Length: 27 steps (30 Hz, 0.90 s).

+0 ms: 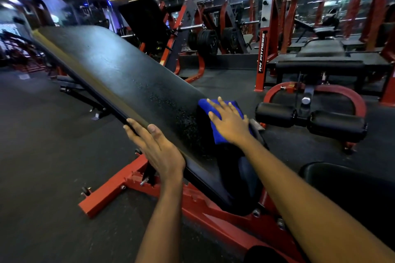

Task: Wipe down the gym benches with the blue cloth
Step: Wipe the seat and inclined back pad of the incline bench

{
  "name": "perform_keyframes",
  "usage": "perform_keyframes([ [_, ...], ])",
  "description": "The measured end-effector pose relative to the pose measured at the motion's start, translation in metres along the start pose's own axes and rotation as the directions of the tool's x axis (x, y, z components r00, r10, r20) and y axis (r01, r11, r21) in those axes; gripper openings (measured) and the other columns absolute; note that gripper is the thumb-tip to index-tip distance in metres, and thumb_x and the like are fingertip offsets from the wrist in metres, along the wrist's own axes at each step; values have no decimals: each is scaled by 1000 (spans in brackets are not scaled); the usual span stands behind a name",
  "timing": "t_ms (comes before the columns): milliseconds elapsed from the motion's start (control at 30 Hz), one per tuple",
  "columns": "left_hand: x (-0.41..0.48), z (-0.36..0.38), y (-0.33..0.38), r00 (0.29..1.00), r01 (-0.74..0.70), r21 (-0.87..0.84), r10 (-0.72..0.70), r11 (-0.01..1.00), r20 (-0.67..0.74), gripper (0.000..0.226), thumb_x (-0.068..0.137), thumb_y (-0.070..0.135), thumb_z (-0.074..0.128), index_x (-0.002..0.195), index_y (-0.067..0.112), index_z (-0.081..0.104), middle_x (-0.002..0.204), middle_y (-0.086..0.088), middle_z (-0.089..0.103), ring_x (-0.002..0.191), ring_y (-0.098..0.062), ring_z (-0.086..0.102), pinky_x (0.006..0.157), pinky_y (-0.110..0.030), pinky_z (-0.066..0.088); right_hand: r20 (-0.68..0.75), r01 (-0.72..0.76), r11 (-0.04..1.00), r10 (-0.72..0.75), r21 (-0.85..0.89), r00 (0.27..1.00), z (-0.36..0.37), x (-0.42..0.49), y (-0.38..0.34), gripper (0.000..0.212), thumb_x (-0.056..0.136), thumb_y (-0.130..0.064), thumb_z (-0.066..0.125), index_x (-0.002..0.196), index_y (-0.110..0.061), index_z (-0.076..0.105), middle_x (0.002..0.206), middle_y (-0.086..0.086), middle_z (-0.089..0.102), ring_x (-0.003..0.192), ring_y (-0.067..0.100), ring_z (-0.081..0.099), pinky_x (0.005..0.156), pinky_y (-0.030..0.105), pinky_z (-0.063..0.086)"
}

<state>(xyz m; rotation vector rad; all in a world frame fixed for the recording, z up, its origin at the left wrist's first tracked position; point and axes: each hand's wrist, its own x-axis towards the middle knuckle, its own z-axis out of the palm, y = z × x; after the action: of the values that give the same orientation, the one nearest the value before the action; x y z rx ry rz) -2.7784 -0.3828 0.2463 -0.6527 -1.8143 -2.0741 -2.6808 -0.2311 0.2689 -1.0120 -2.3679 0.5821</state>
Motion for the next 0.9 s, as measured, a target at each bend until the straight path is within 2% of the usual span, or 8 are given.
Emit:
perform_keyframes([
  [133, -2, 1, -1, 1000, -5, 5, 5, 1000, -9, 69, 98, 60, 14, 157, 26, 6, 165, -1, -4, 150, -19, 11, 120, -43, 20, -52, 74, 997, -75, -10, 996, 8, -44, 18, 46, 102, -53, 33, 145, -60, 20, 162, -24, 7, 151, 9, 1, 116, 62, 2],
  [300, -4, 2, 0, 1000, -15, -16, 15, 1000, -3, 65, 100, 54, 15, 157, 24, 5, 165, 0, -5, 149, -6, 4, 113, -12, 9, -26, 82, 996, -83, -18, 996, 6, 9, -6, 44, 102, -50, 35, 145, -58, 26, 162, -21, 12, 151, 14, 7, 112, 66, 9],
  [333, -3, 2, 0, 1000, -15, -18, 15, 1000, -6, 66, 100, 54, 15, 157, 23, 6, 165, 0, -5, 149, -6, 3, 112, -10, 7, -14, 99, 995, -99, -18, 995, 7, 27, -15, 45, 102, -50, 35, 145, -57, 26, 162, -20, 13, 151, 16, 9, 112, 67, 11],
  [500, -2, 2, -2, 1000, -22, -27, 22, 999, -9, 69, 98, 58, 14, 157, 24, 7, 164, 0, -4, 150, -12, 6, 120, -31, 14, 40, 166, 986, -167, 20, 985, 6, 82, -57, 46, 103, -48, 36, 148, -51, 27, 163, -15, 15, 150, 22, 15, 108, 70, 15],
  [600, -1, 0, -2, 1000, -19, -17, 19, 1000, -17, 71, 98, 58, 15, 157, 20, 9, 164, -4, -1, 151, -15, 7, 122, -41, 15, 13, 236, 972, -236, 22, 972, 8, 66, -46, 45, 102, -48, 37, 147, -51, 31, 162, -15, 20, 150, 18, 18, 114, 64, 19],
  [700, -1, -1, 2, 1000, 8, -22, -8, 1000, -4, 77, 95, 60, 14, 157, 16, 6, 164, -4, -1, 151, -16, 6, 122, -41, 13, -38, 314, 949, -313, 20, 949, 10, 29, -19, 45, 101, -47, 41, 146, -49, 35, 160, -13, 27, 148, 13, 24, 118, 51, 23],
  [800, -1, -4, 7, 999, 27, -2, -27, 1000, 29, 79, 95, 61, 13, 157, 11, 5, 164, -7, 0, 151, -19, 7, 122, -38, 11, -60, 295, 954, -292, 46, 954, 9, -15, 1, 54, 94, -60, 34, 146, -45, 39, 158, -13, 31, 147, 13, 27, 116, 53, 25],
  [900, 5, -13, 14, 999, 15, 27, -16, 1000, 40, 71, 100, 53, 18, 152, 4, 20, 158, -15, 17, 141, -28, 30, 113, -39, 28, -120, 307, 949, -298, 74, 947, 8, -59, 19, 61, 90, -63, 24, 145, -44, 40, 156, -12, 36, 146, 14, 29, 116, 50, 28],
])
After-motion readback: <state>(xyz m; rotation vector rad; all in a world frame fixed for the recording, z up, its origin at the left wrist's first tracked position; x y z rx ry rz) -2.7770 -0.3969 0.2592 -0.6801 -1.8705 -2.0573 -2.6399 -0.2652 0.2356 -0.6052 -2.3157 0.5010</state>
